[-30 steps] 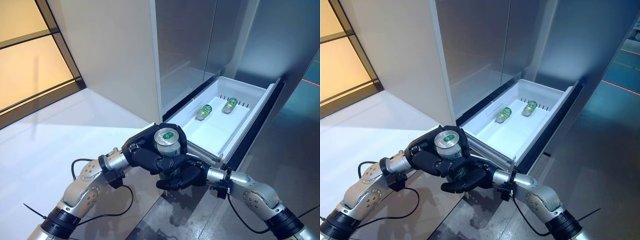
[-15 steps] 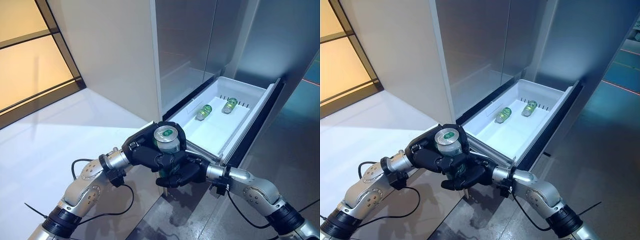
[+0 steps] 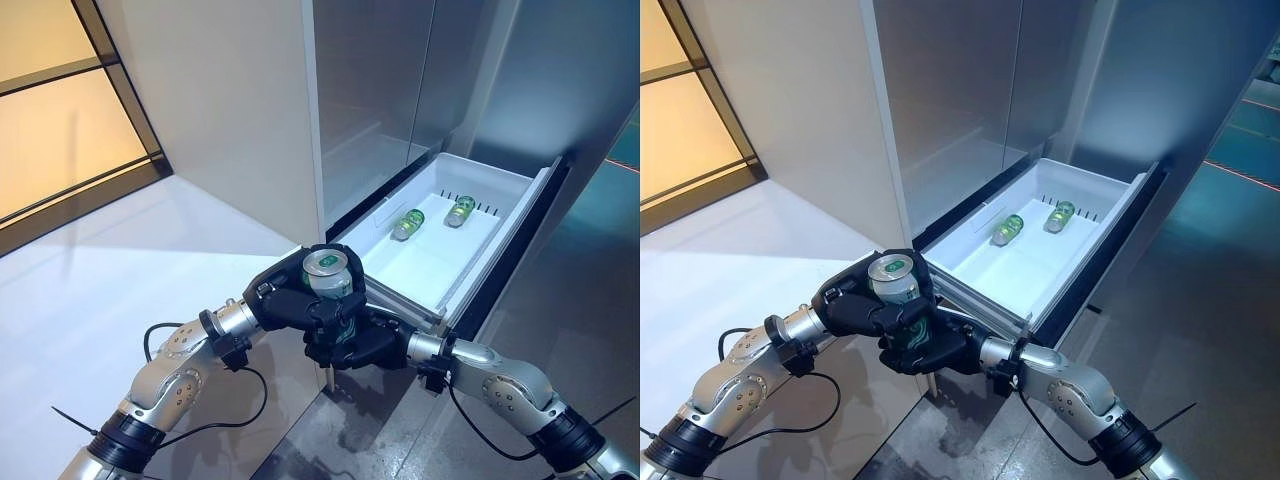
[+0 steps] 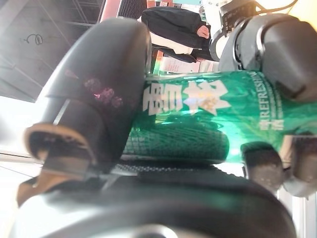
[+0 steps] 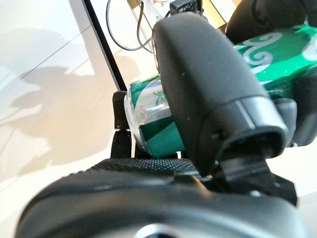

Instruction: Put drinks into fridge and close the fridge

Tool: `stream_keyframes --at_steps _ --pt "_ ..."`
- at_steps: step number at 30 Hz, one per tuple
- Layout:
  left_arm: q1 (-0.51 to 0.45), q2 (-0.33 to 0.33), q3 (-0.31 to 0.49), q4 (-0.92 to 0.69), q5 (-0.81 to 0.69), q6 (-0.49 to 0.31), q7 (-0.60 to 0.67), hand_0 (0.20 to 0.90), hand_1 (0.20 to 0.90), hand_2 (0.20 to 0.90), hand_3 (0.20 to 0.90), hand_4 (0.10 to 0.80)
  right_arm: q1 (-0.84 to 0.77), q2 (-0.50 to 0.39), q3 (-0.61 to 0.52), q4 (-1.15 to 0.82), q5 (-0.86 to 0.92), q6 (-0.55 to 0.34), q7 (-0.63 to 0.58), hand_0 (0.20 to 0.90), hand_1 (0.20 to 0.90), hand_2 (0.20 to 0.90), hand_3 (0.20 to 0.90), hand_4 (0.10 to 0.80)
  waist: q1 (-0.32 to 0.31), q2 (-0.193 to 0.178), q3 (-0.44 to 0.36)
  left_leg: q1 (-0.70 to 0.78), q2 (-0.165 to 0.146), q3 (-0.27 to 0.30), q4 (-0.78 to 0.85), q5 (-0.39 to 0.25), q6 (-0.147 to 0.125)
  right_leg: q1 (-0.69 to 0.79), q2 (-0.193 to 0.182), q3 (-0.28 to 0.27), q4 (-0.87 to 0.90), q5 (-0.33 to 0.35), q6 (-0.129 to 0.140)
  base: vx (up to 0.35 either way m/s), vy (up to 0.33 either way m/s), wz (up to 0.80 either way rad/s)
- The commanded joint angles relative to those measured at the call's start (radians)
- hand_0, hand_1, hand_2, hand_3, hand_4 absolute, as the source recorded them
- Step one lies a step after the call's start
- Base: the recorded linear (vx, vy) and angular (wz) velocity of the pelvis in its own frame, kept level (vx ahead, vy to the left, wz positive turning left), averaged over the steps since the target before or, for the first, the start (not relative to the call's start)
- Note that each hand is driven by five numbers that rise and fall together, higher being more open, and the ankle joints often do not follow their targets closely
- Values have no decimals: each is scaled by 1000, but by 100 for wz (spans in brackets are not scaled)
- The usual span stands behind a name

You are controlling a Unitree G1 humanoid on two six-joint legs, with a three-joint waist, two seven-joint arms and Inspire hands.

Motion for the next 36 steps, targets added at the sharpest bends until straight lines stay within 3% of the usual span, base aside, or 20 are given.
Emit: stream_keyframes --at_steps 1,3,4,5,6,7,15,20,27,31,36 --pt "-187 -46 -26 -41 -4 -107 -21 300 300 300 200 100 -138 120 -70 -58 166 -62 -43 300 300 300 200 100 4 -29 -58 1 -54 -46 24 -72 23 -2 1 -30 76 -89 52 0 0 0" --pt "-187 -43 -27 -39 -1 -112 -19 300 300 300 200 100 -140 112 -72 -55 158 -66 -47 300 300 300 200 100 3 -29 -58 1 -55 -46 22 -71 23 -2 1 -29 75 -88 52 0 0 0" --pt "-189 -39 -26 -37 0 -117 -23 385 385 385 299 199 -142 107 -75 -53 155 -67 -50 300 300 300 200 100 3 -30 -58 1 -55 -45 22 -71 23 -2 1 -29 74 -87 52 0 0 0" --pt "-189 -38 -27 -37 1 -120 -24 425 425 425 345 245 -144 105 -75 -52 152 -70 -52 300 300 300 200 100 3 -30 -58 1 -55 -45 22 -71 23 -2 1 -29 75 -87 52 0 0 0" --pt "-189 -36 -27 -36 5 -125 -23 582 582 582 529 429 -148 102 -76 -51 149 -70 -58 300 300 300 200 100 3 -30 -58 1 -55 -45 22 -71 23 -2 1 -28 74 -87 52 0 0 0" --pt "-190 -29 -24 -38 5 -132 -25 900 900 900 900 800 -153 93 -80 -48 150 -70 -63 300 300 300 200 100 3 -31 -58 2 -54 -44 22 -72 22 -2 1 -29 74 -87 52 0 0 0" --pt "-203 -11 -3 -53 -5 -248 17 900 900 900 900 800 -171 65 -107 -43 137 -84 -95 300 300 300 200 100 2 -35 -60 1 -53 -43 20 -71 21 -4 2 -27 73 -87 52 0 0 0" --pt "-196 -27 49 -86 20 -394 113 900 900 900 900 800 -175 60 -150 -33 21 -137 -121 300 300 300 200 100 4 -40 -61 1 -51 -47 19 -71 19 -4 4 -25 75 -89 50 0 0 0" --pt "-171 -64 124 -125 56 -493 195 900 900 900 900 800 -195 38 -239 -32 -74 -199 -189 300 300 300 200 100 9 -51 -62 -12 -50 -55 20 -66 18 -16 7 -27 81 -88 44 -15 -7 0" --pt "-163 -89 151 -132 64 -501 243 900 900 900 900 800 -225 32 -286 -25 -108 -243 -243 300 300 300 200 100 10 -54 -58 -13 -49 -60 23 -68 16 -17 8 -28 85 -90 42 0 0 0" --pt "-155 -120 141 -122 97 -398 264 900 900 900 900 800 -257 44 -322 -24 -150 -287 -319 300 300 300 200 100 12 -55 -55 -13 -50 -65 27 -73 16 -17 9 -32 90 -93 42 0 0 0"
